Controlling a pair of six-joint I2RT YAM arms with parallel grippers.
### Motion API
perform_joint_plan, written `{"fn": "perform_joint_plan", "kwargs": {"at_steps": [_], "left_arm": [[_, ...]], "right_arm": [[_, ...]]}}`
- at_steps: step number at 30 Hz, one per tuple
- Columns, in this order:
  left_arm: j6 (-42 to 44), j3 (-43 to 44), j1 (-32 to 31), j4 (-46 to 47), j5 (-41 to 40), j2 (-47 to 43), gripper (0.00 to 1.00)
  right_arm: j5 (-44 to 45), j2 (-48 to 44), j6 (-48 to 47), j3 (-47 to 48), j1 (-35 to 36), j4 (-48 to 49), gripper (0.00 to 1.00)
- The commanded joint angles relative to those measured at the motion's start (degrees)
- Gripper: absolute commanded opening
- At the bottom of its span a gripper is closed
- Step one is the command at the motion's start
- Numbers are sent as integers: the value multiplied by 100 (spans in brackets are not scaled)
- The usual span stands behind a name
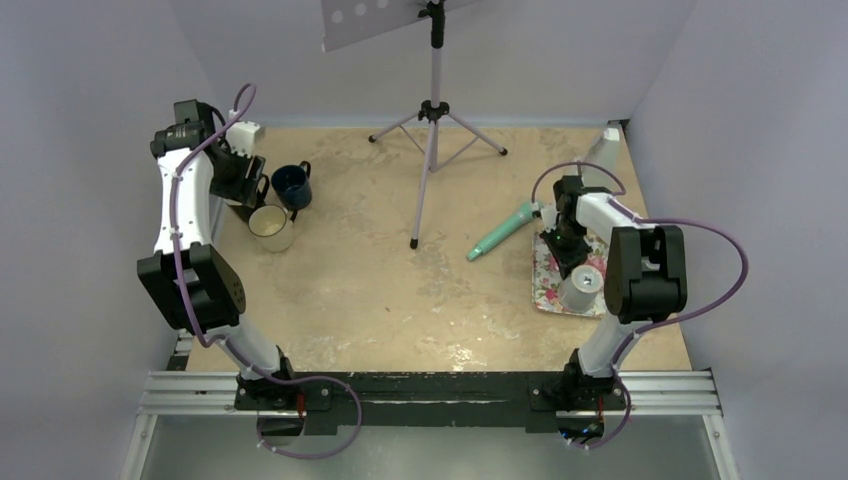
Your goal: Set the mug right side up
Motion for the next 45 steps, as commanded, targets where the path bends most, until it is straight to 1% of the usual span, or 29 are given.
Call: {"fn": "perform_joint_plan", "kwargs": {"at_steps": [1, 4, 7, 11, 15, 18, 20, 22, 24, 26, 27, 28, 30, 32, 36, 39, 42, 43, 45], "left_arm": [[63, 149, 33, 30, 102, -415, 64], [37, 227, 38, -115, 319, -488, 64], [-2, 441, 27, -436, 834, -555, 65], [-178, 814, -7, -883, 1967, -665, 68], [-461, 1147, -129, -1162, 3209, -822, 68], [-647, 1104, -238, -1268, 4479, -1014, 69], [-734, 894, -421, -1275, 5285, -1094, 70], [-780, 649, -782, -1255, 5747, -1168, 70], [-892, 370, -1199, -1108, 5930, -1271, 70], [-1093, 135, -1518, -834, 6155, -1370, 71], [-1266, 19, -1559, -669, 6271, -1404, 71], [-1490, -54, -1712, -447, 6365, -1430, 71], [-1905, -137, -1829, -72, 6505, -1456, 72], [-2172, -172, -1984, 226, 6459, -1455, 72], [-2605, -392, -2156, 839, 6252, -1403, 72], [-2711, -490, -2180, 917, 6202, -1310, 71], [-2759, -605, -2245, 1041, 6188, -1269, 71], [-2942, -643, -2278, 1123, 6217, -1264, 71], [-3030, -687, -2364, 1202, 6250, -1245, 69]], "right_arm": [[25, -283, -148, 222, -14, -138, 0], [-176, -551, -138, 387, -16, -115, 0], [-466, -989, -93, 591, 25, -137, 0], [-977, -1627, -53, 908, 264, 6, 0], [-1433, -2316, 79, 1126, 731, 395, 0], [-2027, -2743, 711, 1245, 1251, 1202, 0], [-2368, -2984, 1435, 1134, 1673, 2238, 0], [-2642, -3181, 2470, 803, 2063, 3701, 0], [-2855, -3275, 3454, 293, 2433, 5440, 0], [-2951, -3190, 4243, -71, 2756, 7007, 0], [-2954, -3054, 4516, -114, 2900, 7530, 0], [-2949, -2892, 4671, -32, 3028, 7791, 0], [-2912, -2466, 4758, 374, 3278, 7735, 0], [-3018, -2068, 4859, 691, 3442, 7729, 0], [-3188, -1675, 5439, 804, 3562, 8626, 0], [-3228, -1435, 5536, 1069, 3609, 8728, 0], [-3342, -1248, 5772, 1118, 3662, 9088, 0], [-3361, -1180, 5825, 1137, 3681, 9157, 0], [-3376, -1038, 5917, 1182, 3726, 9260, 0]]}}
